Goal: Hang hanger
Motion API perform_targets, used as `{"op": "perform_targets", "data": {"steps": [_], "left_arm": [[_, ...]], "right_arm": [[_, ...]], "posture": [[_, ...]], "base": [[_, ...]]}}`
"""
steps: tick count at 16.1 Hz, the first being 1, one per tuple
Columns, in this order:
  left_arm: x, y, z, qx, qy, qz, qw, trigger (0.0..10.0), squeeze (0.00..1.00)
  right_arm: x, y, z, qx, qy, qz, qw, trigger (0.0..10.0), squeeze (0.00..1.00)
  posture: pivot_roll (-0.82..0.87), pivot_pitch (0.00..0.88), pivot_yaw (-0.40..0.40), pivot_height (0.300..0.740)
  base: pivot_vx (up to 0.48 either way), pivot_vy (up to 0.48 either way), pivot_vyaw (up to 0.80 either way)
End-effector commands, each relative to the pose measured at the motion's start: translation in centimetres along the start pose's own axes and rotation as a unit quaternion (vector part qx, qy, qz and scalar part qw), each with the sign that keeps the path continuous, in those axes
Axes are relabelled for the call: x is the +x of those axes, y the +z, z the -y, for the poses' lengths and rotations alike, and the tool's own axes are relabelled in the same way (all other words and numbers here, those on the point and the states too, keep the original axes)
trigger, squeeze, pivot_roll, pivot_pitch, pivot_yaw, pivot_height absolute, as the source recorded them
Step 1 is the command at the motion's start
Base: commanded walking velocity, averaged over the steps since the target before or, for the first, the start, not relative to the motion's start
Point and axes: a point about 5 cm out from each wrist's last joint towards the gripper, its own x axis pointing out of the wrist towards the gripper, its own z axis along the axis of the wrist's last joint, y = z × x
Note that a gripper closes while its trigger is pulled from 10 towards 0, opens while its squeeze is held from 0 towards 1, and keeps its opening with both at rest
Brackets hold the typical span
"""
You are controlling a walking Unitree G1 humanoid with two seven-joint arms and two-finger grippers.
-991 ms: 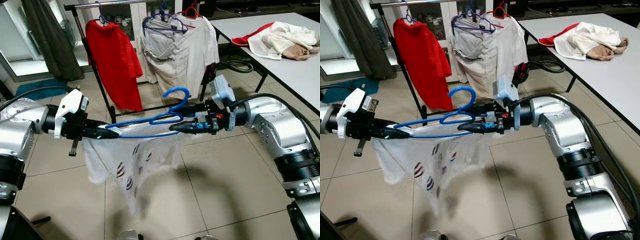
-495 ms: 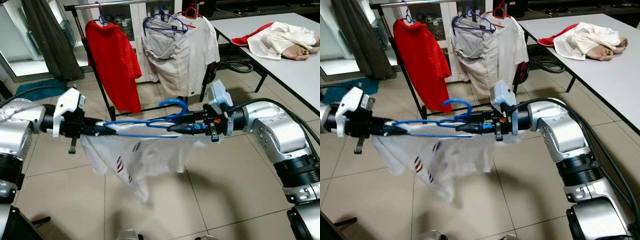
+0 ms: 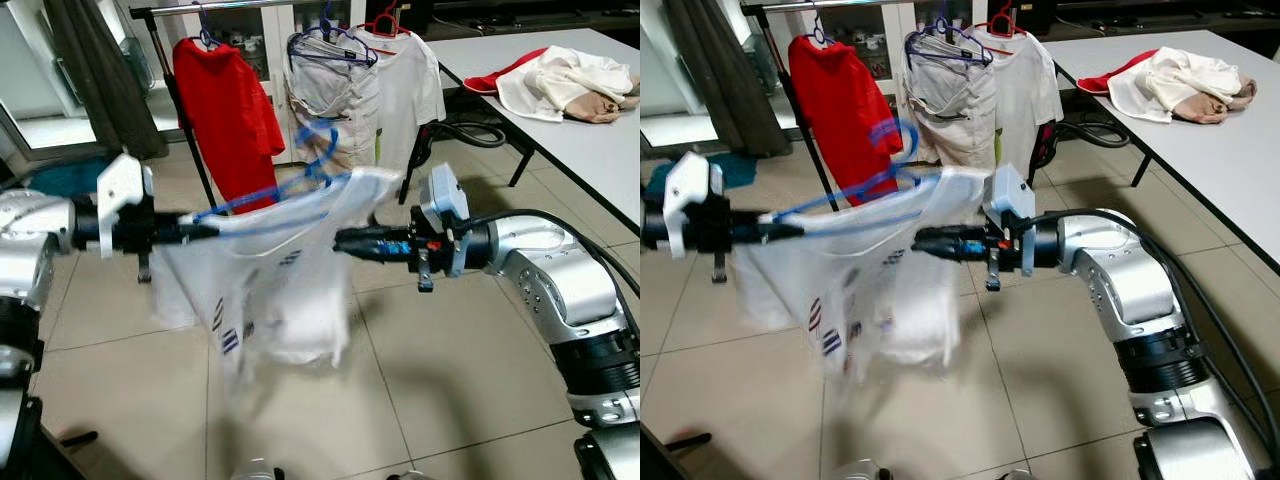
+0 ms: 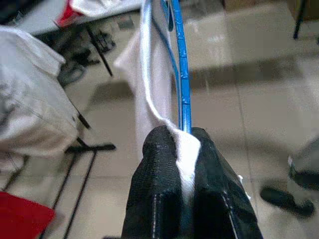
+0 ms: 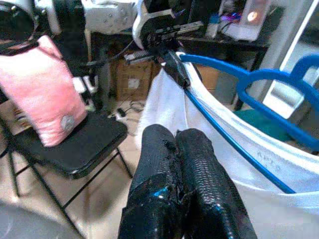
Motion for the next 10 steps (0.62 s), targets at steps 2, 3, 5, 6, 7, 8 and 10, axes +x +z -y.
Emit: {"op": "perform_targets", "data": {"steps": [2,3,5,6,7,8,10], "left_arm": [[-0.3,1.5,-0.6,0.021,0.01,0.044,0.999,0.0,0.0],[-0.3,1.6,-0.5,0.015,0.003,0.049,0.999,0.0,0.0],[-0.5,1.4,-0.3,-0.04,-0.003,0.083,0.996,0.0,0.0],[-0.6,1.3,-0.1,-0.06,-0.01,0.093,0.994,0.0,0.0],[-0.9,1.3,0.2,-0.113,-0.023,0.14,0.983,0.0,0.0],[-1.1,1.3,0.4,-0.146,-0.037,0.167,0.974,0.0,0.0],[-1.5,1.3,0.8,-0.179,-0.062,0.179,0.966,0.0,0.0]], "right_arm": [[0.0,0.7,0.3,-0.01,-0.02,0.015,1.0,0.0,0.0],[0.0,0.7,0.5,-0.019,-0.033,0.014,0.999,0.0,0.0],[-0.5,1.1,1.2,-0.034,-0.101,0.028,0.994,10.0,0.0],[-0.7,1.3,1.2,-0.029,-0.112,0.041,0.992,10.0,0.0],[-1.4,1.4,1.0,-0.015,-0.143,0.066,0.987,10.0,0.0],[-2.4,1.1,1.0,-0.007,-0.187,0.071,0.98,10.0,0.0],[-4.7,-0.6,1.4,0.012,-0.282,0.043,0.958,10.0,0.0]], "posture": [[-0.01,0.0,0.046,0.74],[-0.01,0.0,0.044,0.74],[-0.01,0.0,0.039,0.74],[-0.01,0.0,0.04,0.74],[-0.01,0.0,0.039,0.74],[-0.01,0.0,0.04,0.74],[-0.01,0.0,0.046,0.74]], "base": [[0.0,0.0,0.0],[0.0,0.0,0.0],[0.0,0.0,0.0],[0.0,0.0,0.0],[0.0,0.0,0.0],[0.0,0.0,0.0],[0.0,0.0,0.0]]}}
